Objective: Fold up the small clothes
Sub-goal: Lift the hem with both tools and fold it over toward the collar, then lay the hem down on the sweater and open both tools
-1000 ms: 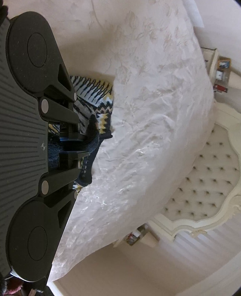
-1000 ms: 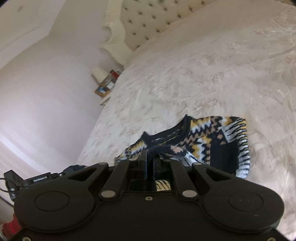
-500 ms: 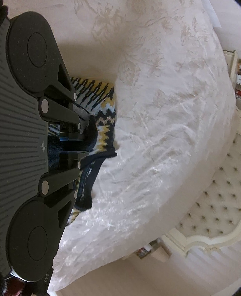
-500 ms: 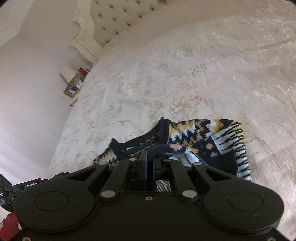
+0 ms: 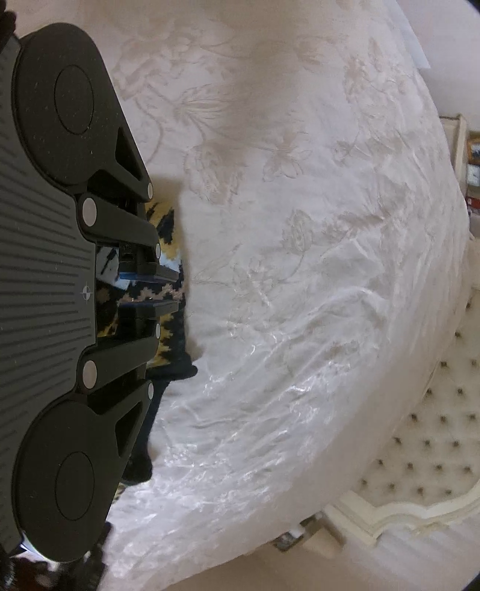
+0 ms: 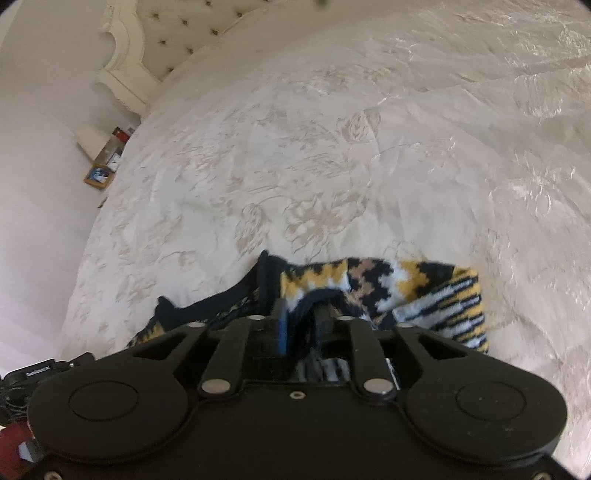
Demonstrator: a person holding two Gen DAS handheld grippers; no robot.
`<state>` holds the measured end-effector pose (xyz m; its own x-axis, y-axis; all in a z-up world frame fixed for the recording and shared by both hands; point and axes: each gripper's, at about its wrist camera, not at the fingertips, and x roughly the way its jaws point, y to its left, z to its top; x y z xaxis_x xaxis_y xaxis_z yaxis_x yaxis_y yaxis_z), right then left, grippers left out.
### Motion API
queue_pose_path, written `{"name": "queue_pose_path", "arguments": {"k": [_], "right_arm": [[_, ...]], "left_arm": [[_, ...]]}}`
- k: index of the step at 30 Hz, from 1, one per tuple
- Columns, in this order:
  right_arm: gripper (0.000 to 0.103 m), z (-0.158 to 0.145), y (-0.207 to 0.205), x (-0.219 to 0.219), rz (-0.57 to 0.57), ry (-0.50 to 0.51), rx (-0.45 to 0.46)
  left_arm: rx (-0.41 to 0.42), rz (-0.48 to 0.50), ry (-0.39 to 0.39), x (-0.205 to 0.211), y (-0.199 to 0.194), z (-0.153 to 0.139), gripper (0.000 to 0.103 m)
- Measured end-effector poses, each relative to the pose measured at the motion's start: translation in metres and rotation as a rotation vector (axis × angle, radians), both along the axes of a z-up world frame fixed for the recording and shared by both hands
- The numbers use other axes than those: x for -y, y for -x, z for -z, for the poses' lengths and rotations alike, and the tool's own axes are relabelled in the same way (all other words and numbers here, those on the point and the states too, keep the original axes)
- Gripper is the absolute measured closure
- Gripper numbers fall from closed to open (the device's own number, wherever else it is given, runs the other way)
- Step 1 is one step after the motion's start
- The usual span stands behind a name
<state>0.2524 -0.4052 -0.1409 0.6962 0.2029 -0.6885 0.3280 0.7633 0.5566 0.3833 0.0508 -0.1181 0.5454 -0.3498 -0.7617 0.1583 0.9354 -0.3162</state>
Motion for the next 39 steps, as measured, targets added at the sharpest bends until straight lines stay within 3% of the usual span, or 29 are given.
{"name": "queue_pose_path", "arguments": {"k": [2,8,14,15,16,22,26,28,31,34,37,39], "right_arm": [[0.042,-0.003,0.001,0.004,0.024,0.001,0.024],[0.042,-0.015,0.012,0.004,0.024,0.029,0.044],[0.040,-0.017,0.027,-0.024,-0.098,0.121,-0.002],[0.039,-0.016,0.029,-0.030,-0.120,0.135,-0.012],[0.039,-0.014,0.030,-0.035,-0.143,0.150,-0.023],[0.039,-0.002,0.022,-0.063,-0.274,0.229,-0.075],[0.035,0.014,-0.001,-0.072,-0.339,0.338,-0.144],[0.035,0.023,-0.015,-0.069,-0.328,0.411,-0.197],[0.038,0.031,-0.030,-0.056,-0.297,0.408,-0.232],[0.034,0.033,-0.037,-0.055,-0.303,0.469,-0.245],[0.025,0.035,-0.039,-0.052,-0.285,0.483,-0.266],[0.019,0.038,-0.037,-0.044,-0.253,0.443,-0.274]], "left_arm": [[0.008,0.029,-0.020,0.001,0.007,-0.001,0.093],[0.005,0.156,-0.104,0.011,0.048,0.003,0.093],[-0.051,0.254,-0.137,0.025,0.073,0.019,0.088],[-0.057,0.261,-0.135,0.027,0.073,0.021,0.076],[-0.061,0.265,-0.133,0.029,0.070,0.022,0.072],[-0.054,0.267,-0.180,0.045,0.044,0.034,0.070],[-0.110,0.212,-0.258,0.044,0.015,0.054,0.070],[-0.126,0.201,-0.264,0.040,0.003,0.060,0.069],[-0.129,0.237,-0.301,0.043,-0.004,0.064,0.068],[-0.110,0.273,-0.346,0.049,-0.002,0.064,0.067],[-0.120,0.258,-0.333,0.046,-0.001,0.063,0.067],[-0.132,0.257,-0.330,0.047,0.000,0.058,0.067]]}}
